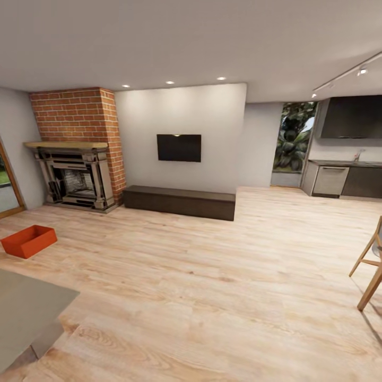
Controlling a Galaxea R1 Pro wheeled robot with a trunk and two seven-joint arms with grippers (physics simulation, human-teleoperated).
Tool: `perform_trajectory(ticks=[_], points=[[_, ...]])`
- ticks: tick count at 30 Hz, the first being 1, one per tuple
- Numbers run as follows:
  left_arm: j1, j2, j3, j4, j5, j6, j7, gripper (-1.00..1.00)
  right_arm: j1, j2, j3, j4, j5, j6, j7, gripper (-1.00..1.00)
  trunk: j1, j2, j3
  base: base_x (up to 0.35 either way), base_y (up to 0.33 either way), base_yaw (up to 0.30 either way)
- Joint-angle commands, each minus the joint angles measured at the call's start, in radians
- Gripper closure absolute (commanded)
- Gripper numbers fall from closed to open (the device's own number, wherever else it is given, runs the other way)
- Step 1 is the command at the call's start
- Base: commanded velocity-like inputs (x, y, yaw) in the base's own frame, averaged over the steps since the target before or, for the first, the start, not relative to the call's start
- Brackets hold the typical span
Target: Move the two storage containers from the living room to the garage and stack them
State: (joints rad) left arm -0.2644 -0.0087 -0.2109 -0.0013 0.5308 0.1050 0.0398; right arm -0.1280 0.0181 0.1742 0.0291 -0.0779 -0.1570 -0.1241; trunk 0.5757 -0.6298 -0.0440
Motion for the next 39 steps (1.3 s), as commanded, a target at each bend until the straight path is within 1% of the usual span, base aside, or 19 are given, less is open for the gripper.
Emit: perform_trajectory(ticks=[1, 15, 20, 25, 36, 39], points=[[-0.001, 0.0, -0.008, 0.0, 0.009, 0.003, 0.003, -1.0, -0.002, 0.001, 0.008, 0.003, -0.008, -0.006, -0.002, -1.0, 0.001, -0.001, -0.002, 0.326, 0.0, 0.0], [-0.001, -0.001, -0.008, 0.0, 0.006, 0.001, 0.004, -1.0, -0.001, 0.002, 0.012, 0.003, -0.008, -0.006, -0.003, -1.0, 0.001, -0.001, -0.002, 0.326, 0.0, 0.0], [-0.001, -0.001, -0.008, 0.0, 0.006, -0.003, 0.005, -1.0, -0.001, 0.005, 0.008, 0.003, -0.009, -0.007, -0.007, -1.0, 0.001, -0.001, -0.002, 0.326, 0.0, 0.0], [-0.001, -0.001, -0.008, 0.0, 0.006, -0.007, 0.004, -1.0, -0.001, 0.009, 0.001, 0.003, -0.02, -0.009, -0.012, -1.0, 0.001, -0.001, -0.002, 0.326, 0.0, 0.0], [-0.001, -0.001, -0.008, 0.0, 0.006, -0.007, 0.005, -1.0, -0.002, 0.01, 0.003, 0.003, -0.013, -0.014, -0.008, -1.0, 0.001, -0.001, -0.002, 0.326, 0.0, 0.001], [-0.001, -0.001, -0.008, 0.0, 0.006, -0.007, 0.005, -1.0, -0.001, 0.008, 0.001, 0.003, -0.016, -0.013, -0.007, -1.0, 0.001, -0.001, -0.002, 0.326, 0.0, 0.15]])
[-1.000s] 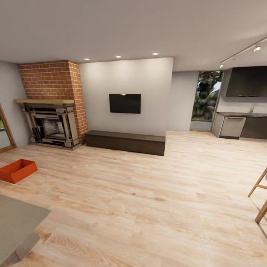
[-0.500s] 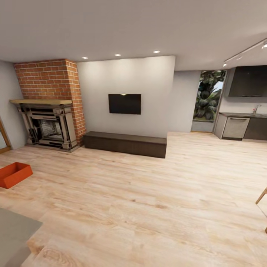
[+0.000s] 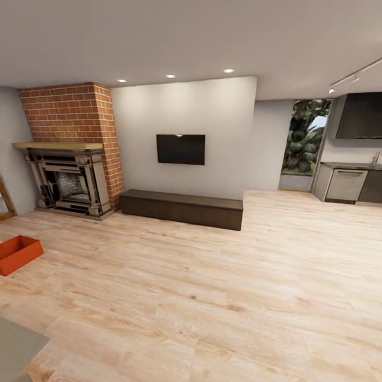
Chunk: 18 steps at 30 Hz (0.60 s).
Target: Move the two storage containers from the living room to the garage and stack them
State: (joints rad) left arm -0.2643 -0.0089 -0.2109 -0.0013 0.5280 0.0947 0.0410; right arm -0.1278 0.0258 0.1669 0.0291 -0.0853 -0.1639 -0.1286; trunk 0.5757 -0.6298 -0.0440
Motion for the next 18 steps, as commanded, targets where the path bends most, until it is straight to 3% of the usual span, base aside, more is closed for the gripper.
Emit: perform_trajectory(ticks=[1, 11, 18], points=[[-0.001, 0.0, -0.008, 0.0, 0.009, 0.003, 0.003, -1.0, -0.001, 0.0, 0.008, 0.003, -0.01, -0.006, -0.002, -1.0, 0.001, -0.001, -0.002, 0.326, 0.0, 0.218], [-0.001, 0.0, -0.008, 0.0, 0.009, 0.003, 0.003, -1.0, -0.002, -0.001, 0.009, 0.003, -0.01, -0.005, -0.002, -1.0, 0.001, -0.001, -0.002, 0.326, 0.0, 0.246], [-0.001, 0.0, -0.008, 0.0, 0.009, 0.003, 0.003, -1.0, -0.002, -0.002, 0.018, 0.003, -0.001, -0.004, -0.002, -1.0, 0.001, -0.001, -0.002, 0.326, 0.0, 0.038]])
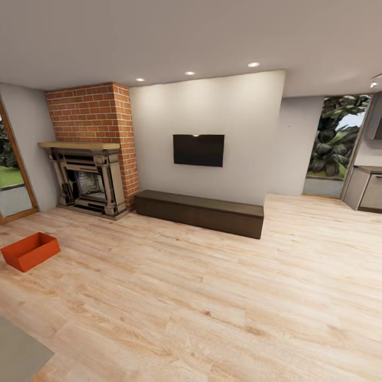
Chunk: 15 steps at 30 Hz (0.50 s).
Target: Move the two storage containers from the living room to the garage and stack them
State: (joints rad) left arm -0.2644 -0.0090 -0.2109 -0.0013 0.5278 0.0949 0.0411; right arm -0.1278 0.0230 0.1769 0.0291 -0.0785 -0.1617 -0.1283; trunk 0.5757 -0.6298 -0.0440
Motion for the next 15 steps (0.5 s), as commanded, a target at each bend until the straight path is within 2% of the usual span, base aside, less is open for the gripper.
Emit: perform_trajectory(ticks=[1, 15], points=[[-0.001, 0.0, -0.008, 0.0, 0.009, 0.003, 0.003, -1.0, -0.001, 0.0, 0.011, 0.003, -0.007, -0.005, -0.004, -1.0, 0.001, -0.001, -0.002, 0.326, 0.0, 0.006], [-0.001, 0.0, -0.008, 0.0, 0.009, 0.003, 0.003, -1.0, -0.001, -0.001, 0.013, 0.003, -0.006, -0.005, -0.007, -1.0, 0.001, -0.001, -0.002, 0.326, 0.0, 0.0]])
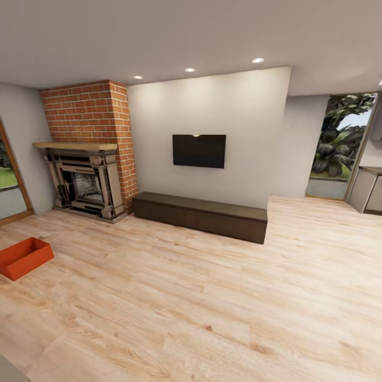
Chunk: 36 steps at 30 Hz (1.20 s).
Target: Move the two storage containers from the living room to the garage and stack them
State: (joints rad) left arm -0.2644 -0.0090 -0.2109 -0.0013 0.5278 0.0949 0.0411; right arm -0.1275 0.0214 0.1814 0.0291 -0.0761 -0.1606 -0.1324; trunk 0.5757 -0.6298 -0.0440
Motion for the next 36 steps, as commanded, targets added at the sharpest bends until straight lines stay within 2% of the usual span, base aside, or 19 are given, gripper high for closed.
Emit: perform_trajectory(ticks=[1, 36], points=[[-0.001, 0.0, -0.008, 0.0, 0.009, 0.003, 0.003, -1.0, -0.002, 0.001, 0.008, 0.003, -0.008, -0.006, -0.002, -1.0, 0.001, -0.001, -0.002, 0.326, 0.0, 0.0], [-0.001, 0.0, -0.008, 0.0, 0.009, 0.002, 0.003, -1.0, -0.001, 0.009, -0.002, 0.003, -0.01, -0.011, -0.001, -1.0, 0.001, -0.001, -0.002, 0.326, 0.0, 0.0]])
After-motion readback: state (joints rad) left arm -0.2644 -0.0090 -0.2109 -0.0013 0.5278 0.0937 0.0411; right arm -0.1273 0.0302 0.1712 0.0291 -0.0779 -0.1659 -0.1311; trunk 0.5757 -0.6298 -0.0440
